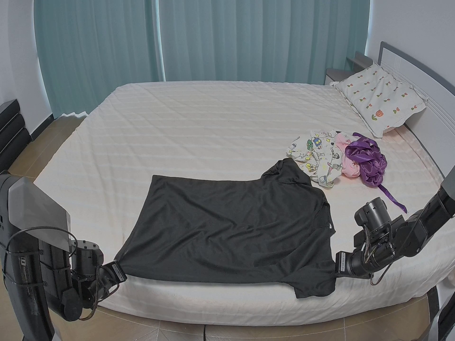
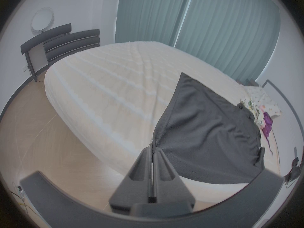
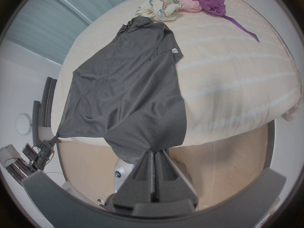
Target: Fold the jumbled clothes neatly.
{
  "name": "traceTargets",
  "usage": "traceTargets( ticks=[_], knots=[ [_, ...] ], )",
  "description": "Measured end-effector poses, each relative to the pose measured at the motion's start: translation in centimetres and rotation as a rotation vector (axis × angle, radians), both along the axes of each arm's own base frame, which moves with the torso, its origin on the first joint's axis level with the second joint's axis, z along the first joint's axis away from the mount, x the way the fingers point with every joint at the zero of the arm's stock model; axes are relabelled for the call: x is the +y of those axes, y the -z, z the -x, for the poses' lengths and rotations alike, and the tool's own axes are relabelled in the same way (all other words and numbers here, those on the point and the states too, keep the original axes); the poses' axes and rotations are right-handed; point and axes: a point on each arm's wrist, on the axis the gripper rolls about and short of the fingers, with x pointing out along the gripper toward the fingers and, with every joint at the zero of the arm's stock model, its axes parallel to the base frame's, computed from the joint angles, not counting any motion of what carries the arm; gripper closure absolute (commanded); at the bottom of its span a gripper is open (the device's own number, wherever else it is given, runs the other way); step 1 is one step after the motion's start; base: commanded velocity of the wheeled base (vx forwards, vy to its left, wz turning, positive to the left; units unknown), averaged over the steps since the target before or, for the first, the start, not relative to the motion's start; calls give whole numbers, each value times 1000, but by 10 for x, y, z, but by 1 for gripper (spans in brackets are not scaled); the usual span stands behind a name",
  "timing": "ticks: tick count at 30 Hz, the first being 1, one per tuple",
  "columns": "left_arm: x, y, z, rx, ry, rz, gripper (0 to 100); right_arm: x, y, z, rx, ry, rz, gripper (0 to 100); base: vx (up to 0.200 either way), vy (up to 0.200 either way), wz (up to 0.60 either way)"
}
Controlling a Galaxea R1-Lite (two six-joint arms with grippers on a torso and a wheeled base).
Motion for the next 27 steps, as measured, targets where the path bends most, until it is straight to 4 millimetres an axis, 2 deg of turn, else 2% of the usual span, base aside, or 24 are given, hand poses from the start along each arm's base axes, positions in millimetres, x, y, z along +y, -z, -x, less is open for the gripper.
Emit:
traceTargets(
  ticks=[1,6,10,18,27],
  knots=[
    [-1,2,2,15,5,-3,100,0,2,1,5,-3,11,0,0,0,0],
    [-5,15,10,90,28,-13,100,-2,14,9,50,-36,61,0,0,0,0],
    [-6,20,12,114,36,-11,100,-8,18,5,61,-16,66,0,0,0,0],
    [-7,25,12,127,37,-4,100,-14,23,-27,-31,46,42,0,0,0,0],
    [-6,25,10,114,35,5,100,-10,54,-62,-135,49,17,0,0,0,0]
  ],
)
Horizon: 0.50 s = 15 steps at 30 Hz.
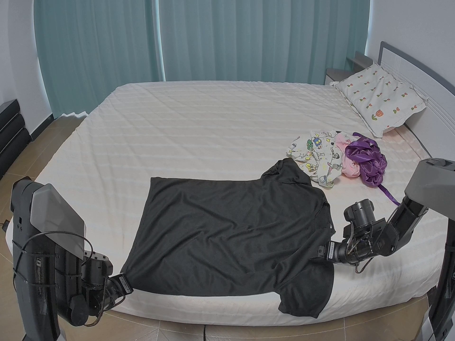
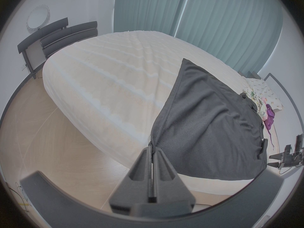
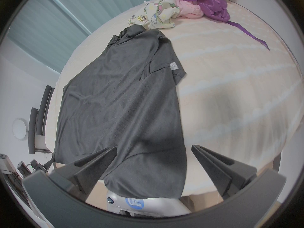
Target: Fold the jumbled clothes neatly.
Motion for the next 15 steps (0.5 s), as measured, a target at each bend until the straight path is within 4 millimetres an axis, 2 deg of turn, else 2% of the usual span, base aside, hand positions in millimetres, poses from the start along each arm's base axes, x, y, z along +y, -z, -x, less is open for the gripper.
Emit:
traceTargets(
  ticks=[3,4,10,15],
  knots=[
    [0,1,-1,3,4,16,100,1,10,-7,-4,-28,19,0,0,0,0],
    [0,1,-1,3,4,19,100,1,13,-9,-5,-35,26,100,0,0,0],
    [0,4,-5,-4,-1,26,100,1,25,-17,0,-45,41,100,0,0,0],
    [1,4,-11,-27,-15,26,100,-4,26,-29,-29,-20,33,100,0,0,0]
  ],
)
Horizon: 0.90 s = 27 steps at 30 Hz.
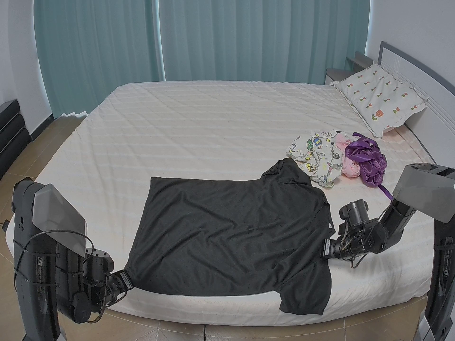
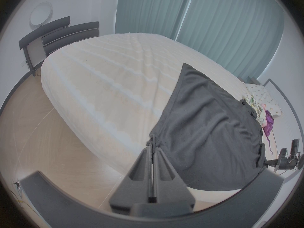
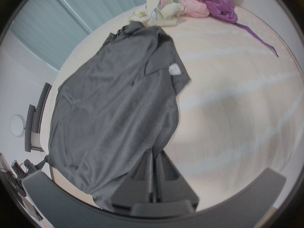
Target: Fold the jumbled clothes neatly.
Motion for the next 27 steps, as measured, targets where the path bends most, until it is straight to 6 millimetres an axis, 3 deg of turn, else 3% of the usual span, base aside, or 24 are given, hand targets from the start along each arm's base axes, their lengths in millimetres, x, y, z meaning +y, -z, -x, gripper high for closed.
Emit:
traceTargets(
  ticks=[12,13,23,27],
  knots=[
    [7,1,-16,-54,-58,25,100,-9,-19,-41,-181,27,-38,100,0,0,0],
    [7,1,-16,-55,-59,27,100,-9,-19,-43,-190,21,-38,0,0,0,0],
    [8,6,-18,-49,-81,54,100,-13,-13,-44,-176,33,-37,0,0,0,0],
    [8,7,-19,-53,-86,62,100,-19,-17,-30,-142,75,-65,0,0,0,0]
  ],
)
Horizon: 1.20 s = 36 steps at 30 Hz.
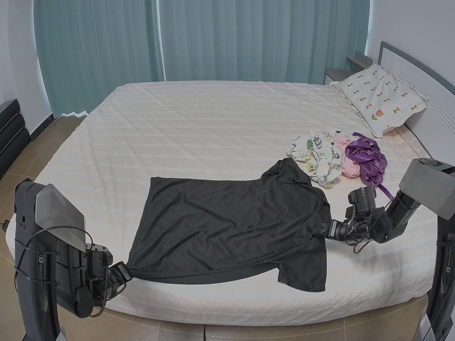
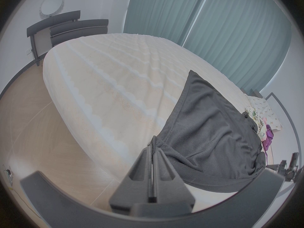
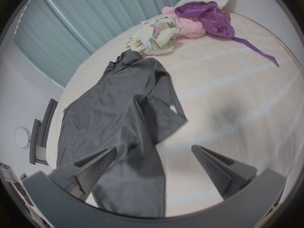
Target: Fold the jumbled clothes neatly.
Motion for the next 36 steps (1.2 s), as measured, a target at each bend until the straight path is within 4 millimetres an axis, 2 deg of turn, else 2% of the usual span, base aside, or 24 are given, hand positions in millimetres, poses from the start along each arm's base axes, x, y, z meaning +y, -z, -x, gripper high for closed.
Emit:
traceTargets(
  ticks=[6,12,18,24,30,31,36],
  knots=[
    [0,0,-1,-1,-6,13,100,4,-4,40,78,4,-45,0,0,0,0],
    [0,1,1,4,-13,40,100,21,0,79,83,-13,-90,0,0,0,0],
    [0,1,3,12,-22,62,100,38,15,109,101,-26,-52,0,0,0,0],
    [1,1,4,14,-25,65,100,44,23,120,139,-49,-30,0,0,0,0],
    [1,1,3,12,-26,65,100,48,27,116,133,-52,-21,0,0,0,0],
    [1,1,3,12,-26,65,100,48,27,114,127,-47,-16,100,0,0,0],
    [1,1,3,11,-28,65,100,53,31,111,120,-47,2,100,0,0,0]
  ],
)
